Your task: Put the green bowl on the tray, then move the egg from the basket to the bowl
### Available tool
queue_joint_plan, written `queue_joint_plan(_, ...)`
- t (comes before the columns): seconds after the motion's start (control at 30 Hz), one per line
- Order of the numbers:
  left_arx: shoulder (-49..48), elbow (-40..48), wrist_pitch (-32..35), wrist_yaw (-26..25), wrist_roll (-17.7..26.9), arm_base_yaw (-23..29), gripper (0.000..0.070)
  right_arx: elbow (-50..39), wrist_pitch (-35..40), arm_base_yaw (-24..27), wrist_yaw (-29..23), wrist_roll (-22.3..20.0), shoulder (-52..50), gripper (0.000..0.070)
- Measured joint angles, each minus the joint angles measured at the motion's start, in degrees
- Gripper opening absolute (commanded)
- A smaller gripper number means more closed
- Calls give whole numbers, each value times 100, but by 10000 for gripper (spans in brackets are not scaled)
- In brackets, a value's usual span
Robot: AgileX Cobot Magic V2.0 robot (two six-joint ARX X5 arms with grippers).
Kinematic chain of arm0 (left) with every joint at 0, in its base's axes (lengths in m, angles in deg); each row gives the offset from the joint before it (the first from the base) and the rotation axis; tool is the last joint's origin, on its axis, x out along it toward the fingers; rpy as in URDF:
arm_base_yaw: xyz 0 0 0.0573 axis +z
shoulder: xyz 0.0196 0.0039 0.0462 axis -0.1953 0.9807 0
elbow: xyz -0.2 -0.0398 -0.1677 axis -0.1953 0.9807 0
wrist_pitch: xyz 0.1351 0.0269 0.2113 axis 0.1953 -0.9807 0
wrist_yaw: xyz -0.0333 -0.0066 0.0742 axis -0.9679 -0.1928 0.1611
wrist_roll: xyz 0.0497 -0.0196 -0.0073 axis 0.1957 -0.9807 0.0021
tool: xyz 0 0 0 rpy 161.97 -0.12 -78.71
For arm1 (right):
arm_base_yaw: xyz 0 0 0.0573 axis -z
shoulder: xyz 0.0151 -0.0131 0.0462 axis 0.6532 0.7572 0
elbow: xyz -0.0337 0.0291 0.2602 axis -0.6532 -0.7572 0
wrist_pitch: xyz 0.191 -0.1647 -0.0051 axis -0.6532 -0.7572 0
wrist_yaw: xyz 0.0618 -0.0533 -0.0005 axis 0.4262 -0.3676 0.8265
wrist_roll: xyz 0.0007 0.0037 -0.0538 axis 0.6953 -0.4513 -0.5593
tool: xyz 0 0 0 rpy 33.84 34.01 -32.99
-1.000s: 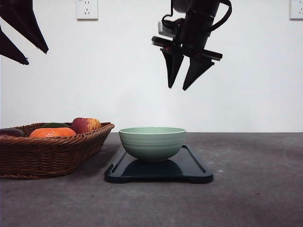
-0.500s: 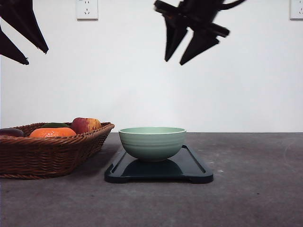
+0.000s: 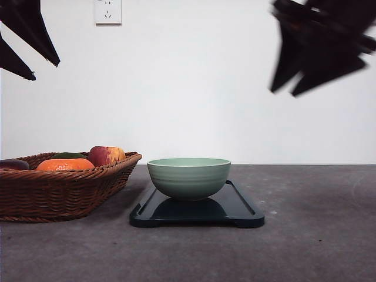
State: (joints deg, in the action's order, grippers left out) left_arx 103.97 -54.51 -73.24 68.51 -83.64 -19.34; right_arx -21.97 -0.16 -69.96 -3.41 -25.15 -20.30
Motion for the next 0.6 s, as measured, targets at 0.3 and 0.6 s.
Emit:
queue_joint_plan(0.3,0,0,-171,11,-10,-5,350,-903,-316,4,-254,-2,-1439,254)
queue_joint_plan(0.6,490,-381,-636,959,-13,-285,353,-905,-305,4,-319,0,-1623,255)
